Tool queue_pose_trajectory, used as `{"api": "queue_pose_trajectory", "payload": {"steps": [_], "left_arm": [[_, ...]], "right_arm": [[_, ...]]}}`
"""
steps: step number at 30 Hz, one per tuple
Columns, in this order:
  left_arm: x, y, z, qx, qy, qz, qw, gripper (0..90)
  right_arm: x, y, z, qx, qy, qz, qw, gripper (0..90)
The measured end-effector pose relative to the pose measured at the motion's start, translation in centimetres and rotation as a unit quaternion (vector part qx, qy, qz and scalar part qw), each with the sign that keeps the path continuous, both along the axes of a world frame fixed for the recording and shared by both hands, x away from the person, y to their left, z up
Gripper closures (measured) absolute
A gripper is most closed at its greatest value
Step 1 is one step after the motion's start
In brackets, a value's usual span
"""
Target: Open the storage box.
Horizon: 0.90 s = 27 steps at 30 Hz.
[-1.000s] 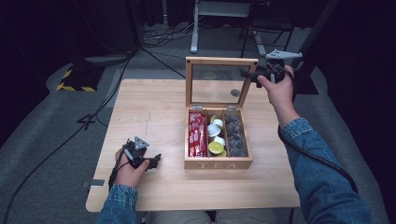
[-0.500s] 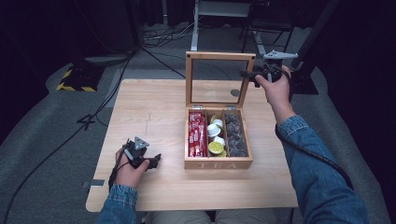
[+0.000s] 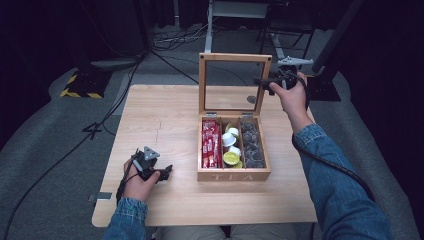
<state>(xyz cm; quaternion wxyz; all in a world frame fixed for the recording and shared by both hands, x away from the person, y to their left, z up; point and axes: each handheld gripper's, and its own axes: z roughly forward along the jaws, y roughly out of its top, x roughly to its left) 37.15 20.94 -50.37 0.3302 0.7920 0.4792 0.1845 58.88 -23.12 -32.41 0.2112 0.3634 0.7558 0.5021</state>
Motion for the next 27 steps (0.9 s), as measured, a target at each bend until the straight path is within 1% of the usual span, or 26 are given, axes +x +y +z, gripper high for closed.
{"api": "queue_pose_trajectory", "payload": {"steps": [13,14,16,18,24,25,26,27], "left_arm": [[0.0,0.0,0.0,0.0,0.0,0.0,1.0,19.2],[0.0,0.0,0.0,0.0,0.0,0.0,1.0,19.2],[0.0,0.0,0.0,0.001,0.0,-0.001,1.0,19.2],[0.0,0.0,0.0,0.001,0.0,-0.001,1.0,19.2],[0.1,0.0,0.0,0.001,0.0,-0.002,1.0,18.8],[0.1,0.0,0.0,0.001,0.001,-0.002,1.0,18.7],[0.2,0.0,0.0,0.002,0.004,-0.002,1.0,18.2],[0.2,0.0,0.0,0.002,0.004,-0.002,1.0,18.0]], "right_arm": [[0.5,0.0,-1.0,0.0,0.011,-0.013,0.9999,29.7],[0.6,-0.1,-1.1,-0.001,0.014,-0.018,0.9997,28.9],[0.6,-0.1,-1.2,0.0,0.013,-0.019,0.9997,29.1],[0.5,-0.3,-1.2,0.001,0.017,-0.017,0.9997,31.5],[0.1,-0.9,-0.8,0.006,0.017,-0.02,0.9996,29.4],[0.0,-1.0,-0.7,0.005,0.018,-0.019,0.9996,29.4],[-0.2,-1.2,-0.5,-0.002,0.017,-0.016,0.9997,30.1],[-0.2,-1.2,-0.5,-0.002,0.017,-0.016,0.9997,30.1]]}}
